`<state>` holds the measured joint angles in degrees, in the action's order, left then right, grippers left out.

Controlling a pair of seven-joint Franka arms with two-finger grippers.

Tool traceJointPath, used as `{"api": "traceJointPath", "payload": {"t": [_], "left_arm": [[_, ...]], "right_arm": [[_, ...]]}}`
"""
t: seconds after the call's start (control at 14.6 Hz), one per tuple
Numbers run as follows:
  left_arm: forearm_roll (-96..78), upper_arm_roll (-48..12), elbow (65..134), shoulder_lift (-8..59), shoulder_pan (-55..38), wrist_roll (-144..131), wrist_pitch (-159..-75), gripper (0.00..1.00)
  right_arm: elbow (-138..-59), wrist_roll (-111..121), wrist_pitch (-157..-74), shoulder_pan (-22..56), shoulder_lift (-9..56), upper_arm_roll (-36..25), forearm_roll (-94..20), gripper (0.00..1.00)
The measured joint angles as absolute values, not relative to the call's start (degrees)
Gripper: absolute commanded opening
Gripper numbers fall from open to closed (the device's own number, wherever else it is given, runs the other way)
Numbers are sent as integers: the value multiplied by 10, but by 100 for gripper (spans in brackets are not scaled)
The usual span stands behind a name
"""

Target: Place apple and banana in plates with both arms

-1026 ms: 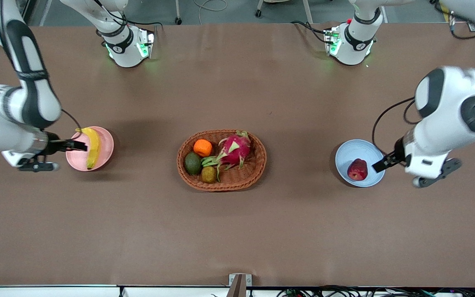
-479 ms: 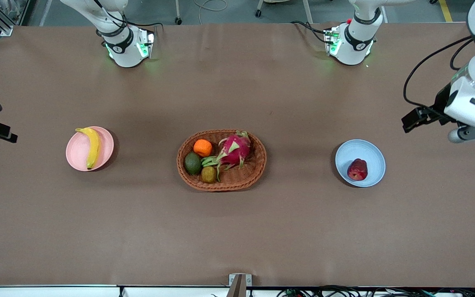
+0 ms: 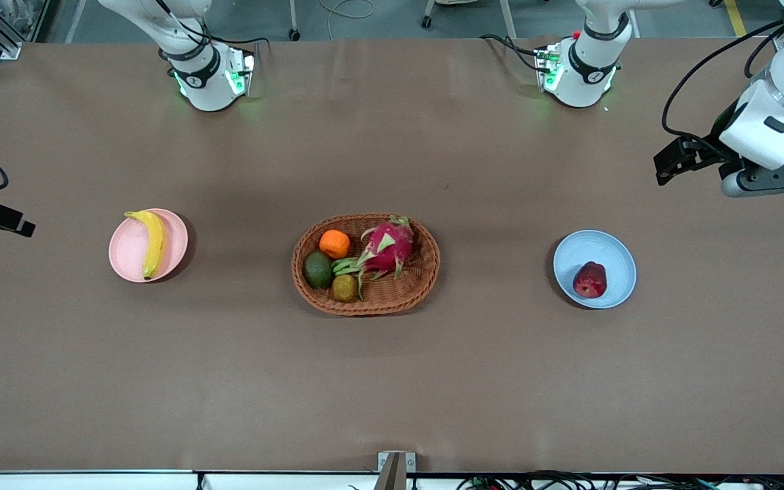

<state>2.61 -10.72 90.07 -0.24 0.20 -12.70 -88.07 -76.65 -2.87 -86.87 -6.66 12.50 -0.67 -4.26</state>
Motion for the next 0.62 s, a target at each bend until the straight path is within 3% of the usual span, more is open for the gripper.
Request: {"api": "traceJointPath", "payload": {"t": [0.62], "left_arm": [[-10, -105, 909, -27, 5, -114, -860, 100]], "right_arm": [[-805, -2, -908, -41, 65, -26, -22, 100]]}}
